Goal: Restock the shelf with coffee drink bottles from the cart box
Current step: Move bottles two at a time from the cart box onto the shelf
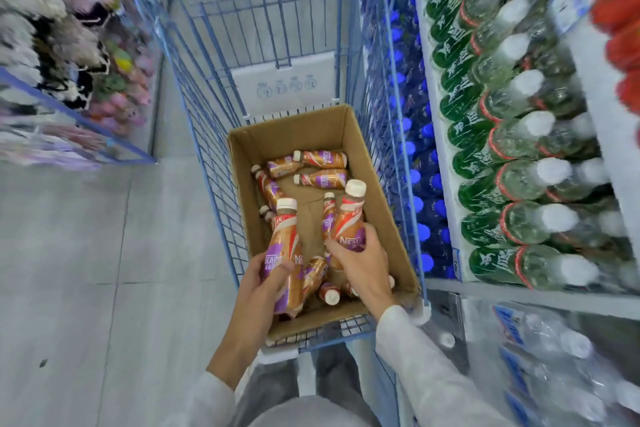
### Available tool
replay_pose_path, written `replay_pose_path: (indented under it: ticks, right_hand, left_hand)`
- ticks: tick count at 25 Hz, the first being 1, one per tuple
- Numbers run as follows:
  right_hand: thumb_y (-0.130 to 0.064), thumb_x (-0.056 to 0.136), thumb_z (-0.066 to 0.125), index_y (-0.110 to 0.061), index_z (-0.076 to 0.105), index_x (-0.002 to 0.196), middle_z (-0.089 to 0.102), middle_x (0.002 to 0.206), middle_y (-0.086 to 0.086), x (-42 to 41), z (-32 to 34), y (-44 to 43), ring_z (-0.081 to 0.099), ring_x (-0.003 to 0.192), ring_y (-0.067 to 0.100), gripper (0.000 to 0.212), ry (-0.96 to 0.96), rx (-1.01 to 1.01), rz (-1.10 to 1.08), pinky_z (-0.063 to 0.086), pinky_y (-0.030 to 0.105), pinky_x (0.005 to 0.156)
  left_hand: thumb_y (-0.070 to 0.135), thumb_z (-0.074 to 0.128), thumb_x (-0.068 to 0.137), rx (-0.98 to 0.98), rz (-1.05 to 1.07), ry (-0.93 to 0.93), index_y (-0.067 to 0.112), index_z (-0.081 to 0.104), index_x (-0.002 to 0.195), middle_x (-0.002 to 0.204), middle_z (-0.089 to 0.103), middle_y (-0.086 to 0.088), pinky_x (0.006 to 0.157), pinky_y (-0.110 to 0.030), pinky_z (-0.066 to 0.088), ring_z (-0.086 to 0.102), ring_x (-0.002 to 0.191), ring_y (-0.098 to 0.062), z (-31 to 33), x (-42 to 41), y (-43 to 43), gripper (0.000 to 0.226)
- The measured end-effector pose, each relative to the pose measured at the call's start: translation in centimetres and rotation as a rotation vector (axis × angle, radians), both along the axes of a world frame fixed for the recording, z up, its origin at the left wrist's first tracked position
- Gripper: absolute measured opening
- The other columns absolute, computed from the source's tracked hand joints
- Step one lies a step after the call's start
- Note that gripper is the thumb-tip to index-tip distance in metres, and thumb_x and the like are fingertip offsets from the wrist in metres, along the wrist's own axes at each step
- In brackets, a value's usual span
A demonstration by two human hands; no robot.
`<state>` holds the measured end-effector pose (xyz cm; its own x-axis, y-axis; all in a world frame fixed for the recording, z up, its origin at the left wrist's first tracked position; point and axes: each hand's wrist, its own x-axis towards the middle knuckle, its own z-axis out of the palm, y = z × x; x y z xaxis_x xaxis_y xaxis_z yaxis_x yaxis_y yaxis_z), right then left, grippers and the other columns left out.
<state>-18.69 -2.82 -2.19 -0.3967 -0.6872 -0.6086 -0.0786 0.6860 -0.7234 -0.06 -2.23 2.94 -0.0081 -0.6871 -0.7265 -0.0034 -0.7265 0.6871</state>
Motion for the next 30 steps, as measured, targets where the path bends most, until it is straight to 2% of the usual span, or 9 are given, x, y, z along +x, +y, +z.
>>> replay_pose_path:
  ticks: [3,8,11,13,16,20,24,27,30]
  right_hand:
    - [-0.051,0.069,0.084,-0.060,0.058,0.108,0.070,0.102,-0.028,1.1,6.9,2.9,0.065,0.091,-0.011,0.047,-0.033,-0.175,-0.135,0.052,0.010,0.077]
    - [-0.058,0.062,0.083,-0.036,0.064,0.105,0.075,0.094,-0.018,1.7,15.7,10.3,0.072,0.086,0.001,0.052,0.019,-0.336,-0.387,0.057,0.033,0.085]
    - [-0.056,0.058,0.086,-0.035,0.062,0.106,0.076,0.096,-0.015,0.9,19.8,16.1,0.073,0.087,0.005,0.057,0.054,-0.403,-0.545,0.061,0.038,0.083]
    - [-0.052,0.062,0.088,-0.037,0.061,0.107,0.075,0.096,-0.017,0.2,22.2,20.1,0.074,0.085,0.003,0.054,0.084,-0.468,-0.634,0.063,0.031,0.073]
    - [-0.049,0.065,0.088,-0.035,0.059,0.107,0.074,0.096,-0.022,-1.4,25.6,27.2,0.073,0.083,0.000,0.053,0.193,-0.545,-0.781,0.058,0.018,0.063]
    - [-0.043,0.071,0.089,-0.031,0.060,0.105,0.074,0.093,-0.017,-4.1,29.1,37.4,0.072,0.079,0.003,0.046,0.339,-0.564,-0.948,0.061,0.027,0.068]
    - [-0.042,0.071,0.088,-0.028,0.061,0.102,0.075,0.090,-0.010,-7.5,32.7,48.8,0.072,0.076,0.006,0.044,0.465,-0.615,-1.078,0.059,0.027,0.066]
    - [-0.035,0.073,0.089,-0.024,0.062,0.099,0.075,0.085,-0.005,-10.9,36.2,56.7,0.069,0.069,0.007,0.039,0.566,-0.673,-1.151,0.055,0.022,0.058]
    - [-0.044,0.068,0.088,-0.026,0.060,0.101,0.074,0.086,-0.013,-14.6,39.6,63.2,0.070,0.074,0.002,0.046,0.686,-0.679,-1.182,0.053,0.017,0.060]
  left_hand:
    - [0.043,0.076,0.079,-0.108,-0.081,0.115,0.032,0.064,0.117,0.107,0.077,0.001,0.067,-0.034,0.061,0.077,0.091,-0.019,3.5,-0.9,-0.3,0.042]
    - [0.025,0.071,0.088,-0.240,-0.296,0.284,0.023,0.066,0.119,0.107,0.078,-0.007,0.073,-0.041,0.060,0.077,0.090,-0.025,8.4,-3.4,1.9,0.031]
    - [0.034,0.082,0.072,-0.278,-0.480,0.382,0.021,0.064,0.122,0.109,0.077,-0.010,0.079,-0.047,0.060,0.076,0.093,-0.028,11.8,-6.4,5.2,0.055]
    - [0.040,0.087,0.060,-0.290,-0.598,0.422,0.025,0.065,0.119,0.108,0.077,-0.008,0.080,-0.047,0.061,0.076,0.095,-0.030,14.2,-8.7,7.9,0.064]
    - [0.038,0.086,0.060,-0.320,-0.782,0.504,0.024,0.065,0.118,0.106,0.078,-0.006,0.072,-0.036,0.061,0.077,0.093,-0.025,17.1,-13.0,13.1,0.063]
    - [0.048,0.086,0.051,-0.343,-0.994,0.575,0.018,0.063,0.126,0.111,0.076,-0.010,0.082,-0.044,0.058,0.075,0.098,-0.029,20.9,-18.8,21.8,0.084]
    - [0.047,0.087,0.049,-0.438,-1.161,0.666,0.020,0.068,0.114,0.099,0.079,-0.005,0.075,-0.034,0.059,0.076,0.090,-0.023,25.0,-24.9,32.2,0.073]
    - [0.023,0.092,0.063,-0.543,-1.251,0.789,0.018,0.066,0.115,0.096,0.077,0.000,0.067,-0.020,0.056,0.071,0.083,-0.011,28.5,-29.9,39.8,0.059]
    - [-0.001,0.082,0.073,-0.643,-1.311,0.911,0.014,0.063,0.114,0.090,0.078,0.005,0.066,-0.017,0.056,0.072,0.080,-0.005,32.2,-34.6,46.4,0.048]
